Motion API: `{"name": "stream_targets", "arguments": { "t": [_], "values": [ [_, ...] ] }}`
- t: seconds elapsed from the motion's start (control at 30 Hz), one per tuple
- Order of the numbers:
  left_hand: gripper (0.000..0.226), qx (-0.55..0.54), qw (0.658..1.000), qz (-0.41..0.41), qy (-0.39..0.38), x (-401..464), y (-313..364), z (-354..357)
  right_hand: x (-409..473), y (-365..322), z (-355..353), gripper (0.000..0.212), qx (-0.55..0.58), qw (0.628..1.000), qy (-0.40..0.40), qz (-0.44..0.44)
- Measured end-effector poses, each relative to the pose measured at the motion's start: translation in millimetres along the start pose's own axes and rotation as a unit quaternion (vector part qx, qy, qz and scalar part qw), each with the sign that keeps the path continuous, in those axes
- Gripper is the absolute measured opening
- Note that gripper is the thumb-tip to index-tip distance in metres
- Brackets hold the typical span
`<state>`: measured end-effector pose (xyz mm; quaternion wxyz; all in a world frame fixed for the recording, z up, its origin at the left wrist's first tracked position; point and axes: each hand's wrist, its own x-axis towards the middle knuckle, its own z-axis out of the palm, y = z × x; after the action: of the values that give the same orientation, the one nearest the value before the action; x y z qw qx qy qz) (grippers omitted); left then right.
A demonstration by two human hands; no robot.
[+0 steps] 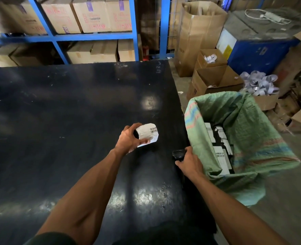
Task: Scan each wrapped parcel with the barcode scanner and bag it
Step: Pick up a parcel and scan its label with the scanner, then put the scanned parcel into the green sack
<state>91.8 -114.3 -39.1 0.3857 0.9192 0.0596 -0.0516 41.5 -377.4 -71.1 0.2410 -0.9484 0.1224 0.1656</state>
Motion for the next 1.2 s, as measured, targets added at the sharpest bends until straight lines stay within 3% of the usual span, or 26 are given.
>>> {"name": "stream_targets", "arguments": {
  "t": [0.4,0.5,0.6,0.7,0.8,0.93,1.03,1.1,1.2],
  "values": [
    [0.079,0.003,1.0,-0.01,-0.007,-1,16,17,4,9,-15,0.066,0.021,1.0,-0.003,0.011],
    [0.078,0.001,1.0,-0.012,-0.004,2,24,20,3,7,-17,0.075,0.017,1.0,-0.022,0.013],
    [0.077,-0.023,1.0,-0.009,0.02,8,37,24,7,-6,-33,0.074,-0.04,0.998,-0.05,-0.005],
    [0.077,-0.05,0.995,-0.005,0.082,18,65,34,24,-23,-76,0.064,-0.079,0.996,-0.012,-0.039],
    [0.079,-0.09,0.988,0.011,0.126,30,112,53,55,-28,-125,0.066,0.079,0.996,0.002,-0.033],
    [0.09,-0.135,0.981,0.03,0.139,44,183,95,91,-14,-180,0.067,0.349,0.936,-0.046,0.007],
    [0.083,-0.163,0.978,0.054,0.118,50,227,136,115,7,-204,0.057,0.418,0.908,-0.032,0.003],
    [0.085,-0.187,0.976,0.067,0.088,55,248,161,130,26,-214,0.077,0.442,0.897,0.011,0.002],
    [0.106,-0.15,0.987,0.064,0.002,64,262,191,148,62,-230,0.094,0.416,0.907,0.055,0.031]
  ]
}}
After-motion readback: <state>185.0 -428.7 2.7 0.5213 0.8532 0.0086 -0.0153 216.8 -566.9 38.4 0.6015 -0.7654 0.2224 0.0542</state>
